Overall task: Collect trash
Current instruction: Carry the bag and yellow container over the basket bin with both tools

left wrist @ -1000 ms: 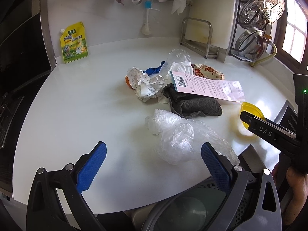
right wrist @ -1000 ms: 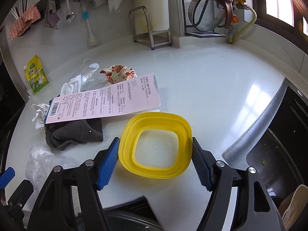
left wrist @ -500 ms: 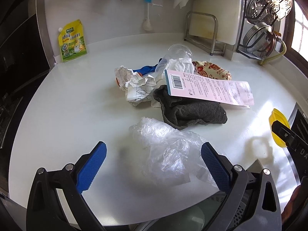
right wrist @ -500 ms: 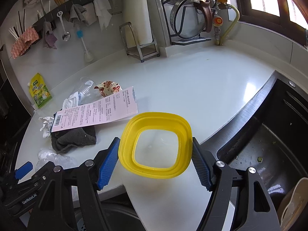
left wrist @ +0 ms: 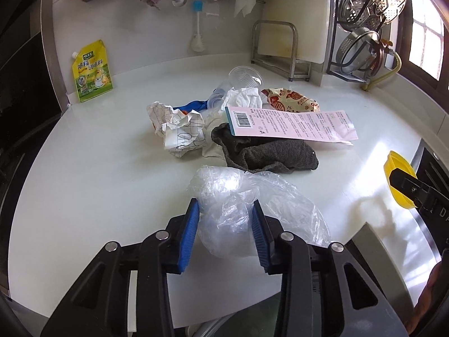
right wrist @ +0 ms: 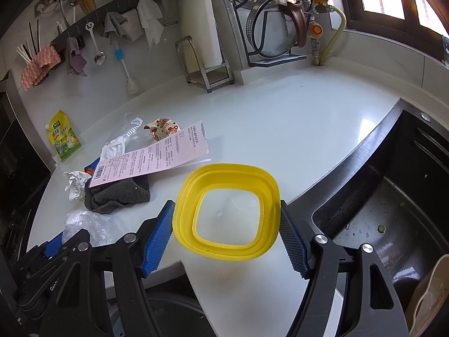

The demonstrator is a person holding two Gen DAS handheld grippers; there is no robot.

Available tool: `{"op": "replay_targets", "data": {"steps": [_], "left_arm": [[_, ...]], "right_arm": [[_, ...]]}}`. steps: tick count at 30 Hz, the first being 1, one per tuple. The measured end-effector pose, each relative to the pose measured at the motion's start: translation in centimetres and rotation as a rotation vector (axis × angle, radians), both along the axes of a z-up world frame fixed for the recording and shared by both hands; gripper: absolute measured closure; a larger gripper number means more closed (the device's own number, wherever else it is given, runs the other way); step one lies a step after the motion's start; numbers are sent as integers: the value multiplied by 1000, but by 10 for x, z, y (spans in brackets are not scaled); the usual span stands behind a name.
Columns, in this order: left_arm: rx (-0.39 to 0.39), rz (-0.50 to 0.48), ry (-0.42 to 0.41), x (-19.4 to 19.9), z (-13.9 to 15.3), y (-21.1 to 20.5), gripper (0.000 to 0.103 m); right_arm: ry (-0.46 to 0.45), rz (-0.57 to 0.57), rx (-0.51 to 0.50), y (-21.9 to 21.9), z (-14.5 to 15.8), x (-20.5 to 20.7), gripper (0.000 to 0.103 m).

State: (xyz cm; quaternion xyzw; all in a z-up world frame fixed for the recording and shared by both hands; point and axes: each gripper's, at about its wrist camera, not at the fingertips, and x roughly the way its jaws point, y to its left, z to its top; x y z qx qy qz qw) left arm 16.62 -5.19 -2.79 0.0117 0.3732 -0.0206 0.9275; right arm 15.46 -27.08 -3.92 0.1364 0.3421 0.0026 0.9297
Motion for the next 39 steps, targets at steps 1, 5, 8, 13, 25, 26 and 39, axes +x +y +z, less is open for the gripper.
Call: {"op": "replay_targets", "data": {"steps": [1,5,8,13,25,26,39], "left_arm": [[-2,-4,-1,-2,1,1,70],[-5,-20,-14,-13,8,8,70],[8,-23,-30,-26,14,13,70],[18,-61,-47,-57,21,17,70],[19,-177,-38,-126,16,19,70],[20,-185,-35,-131,14,19,70],[35,-249,19,-169,-11,14,70]], "right_arm": [[-2,1,-1,1,0,-3,34],[-5,-4,1,5,2,-18,34],[-8,-17,-2,8,4,-34,34],[-7,-27,3,18,5,-66,34],[-9,-39,-33,47,3,-157,34],[-7,-37,-34,49,2,-164,34],[52,-11,-73,65,-25,-214,34]]}}
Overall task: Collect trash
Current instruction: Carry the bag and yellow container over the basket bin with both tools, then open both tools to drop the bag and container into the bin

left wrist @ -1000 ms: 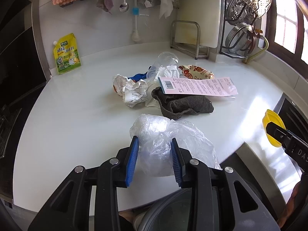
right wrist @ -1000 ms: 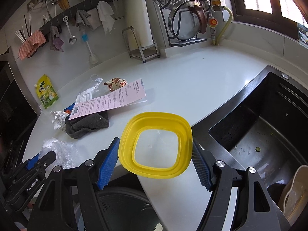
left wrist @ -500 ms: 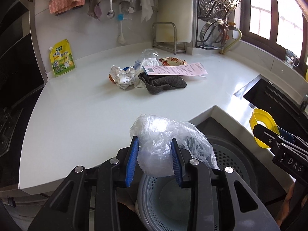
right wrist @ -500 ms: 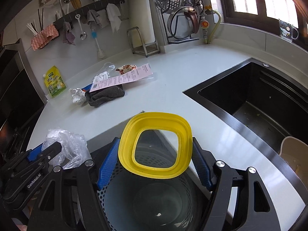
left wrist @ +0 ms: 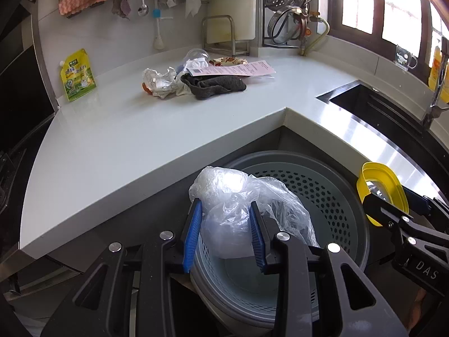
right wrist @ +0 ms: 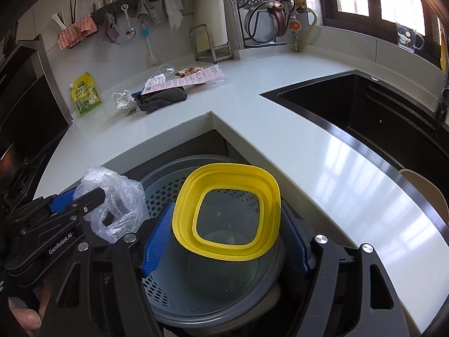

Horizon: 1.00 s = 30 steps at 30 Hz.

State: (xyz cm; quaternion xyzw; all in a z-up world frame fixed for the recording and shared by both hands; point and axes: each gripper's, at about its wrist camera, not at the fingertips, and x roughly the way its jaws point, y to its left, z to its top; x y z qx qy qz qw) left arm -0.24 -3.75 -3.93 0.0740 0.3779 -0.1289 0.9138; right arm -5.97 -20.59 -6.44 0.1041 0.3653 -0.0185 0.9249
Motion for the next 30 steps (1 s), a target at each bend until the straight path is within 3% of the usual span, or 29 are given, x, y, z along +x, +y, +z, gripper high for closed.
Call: {"op": "replay_targets", "data": {"steps": [19,30], "left_arm": [[0,-7,116,11,-32,-6,70],[1,-1,129,14,-35,-3,66]], "right_arm": [[82,47,21,10,-39,9,34],[87,44,31,8,-42,11,34]]}}
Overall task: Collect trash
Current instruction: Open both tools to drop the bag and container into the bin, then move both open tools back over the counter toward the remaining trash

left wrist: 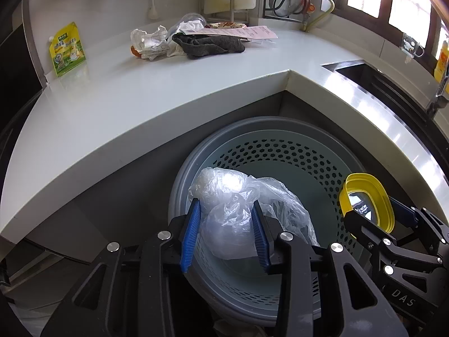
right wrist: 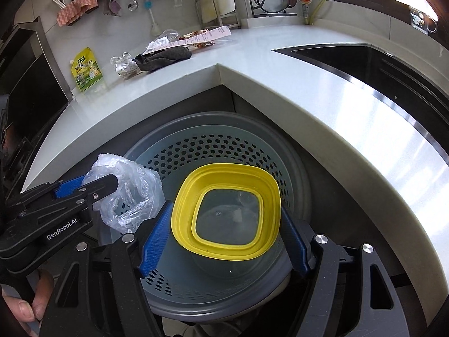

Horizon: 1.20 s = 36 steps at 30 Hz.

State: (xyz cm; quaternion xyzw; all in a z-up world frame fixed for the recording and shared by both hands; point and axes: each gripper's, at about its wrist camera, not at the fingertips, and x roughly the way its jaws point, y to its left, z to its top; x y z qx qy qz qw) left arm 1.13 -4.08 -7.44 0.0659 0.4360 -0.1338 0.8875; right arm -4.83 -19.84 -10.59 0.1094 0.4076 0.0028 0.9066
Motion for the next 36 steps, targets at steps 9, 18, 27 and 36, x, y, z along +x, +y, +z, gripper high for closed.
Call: {"op": "replay_targets", "data": {"steps": [9,18,27,36], "left_arm": [[0,19,-15,0,2,4,47],[0,24,-25,-2,3,6,40],[-7,55,-73,-4,10,13,22],[-41,96,-131,-6,26,24,7]], "right_arm": [[-6,-3,8,-3,1,-2,29],[-14,-20,13,-7,3,-5,29],[-27,-33,21,-11,5,-7,29],[-50,-26,27,-10,9,-8,29]]}}
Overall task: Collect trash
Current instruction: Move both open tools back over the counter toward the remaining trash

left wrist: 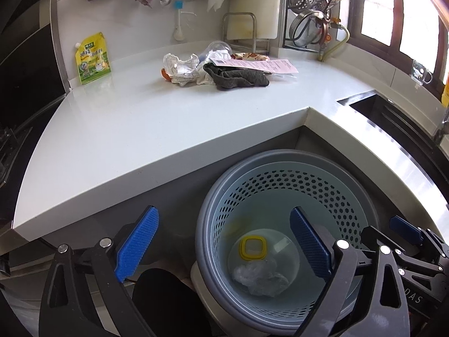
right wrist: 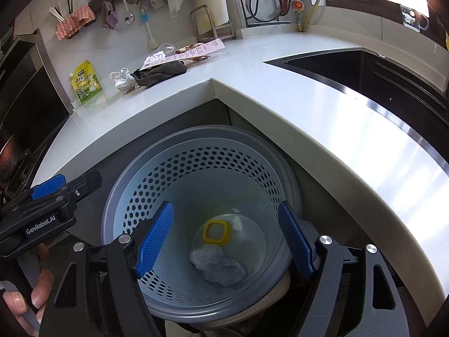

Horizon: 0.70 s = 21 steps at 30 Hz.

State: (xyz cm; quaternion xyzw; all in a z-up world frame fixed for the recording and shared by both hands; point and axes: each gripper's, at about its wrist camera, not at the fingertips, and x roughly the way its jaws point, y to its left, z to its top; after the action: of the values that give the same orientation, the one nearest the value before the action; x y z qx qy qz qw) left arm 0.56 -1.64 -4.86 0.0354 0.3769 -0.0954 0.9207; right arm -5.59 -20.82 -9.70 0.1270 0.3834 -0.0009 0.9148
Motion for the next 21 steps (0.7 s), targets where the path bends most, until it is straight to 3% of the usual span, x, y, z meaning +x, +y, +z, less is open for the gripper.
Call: {"op": "replay_targets", "data": {"steps": [13,21], "left_arm": [[-26,71,-75,15,34,26,6],[-26,120,-119,49,53,44,6]], "right_arm": [[-38,8,6,-1,15,16,29],[-90,42,-30,6,38,49,29]]}}
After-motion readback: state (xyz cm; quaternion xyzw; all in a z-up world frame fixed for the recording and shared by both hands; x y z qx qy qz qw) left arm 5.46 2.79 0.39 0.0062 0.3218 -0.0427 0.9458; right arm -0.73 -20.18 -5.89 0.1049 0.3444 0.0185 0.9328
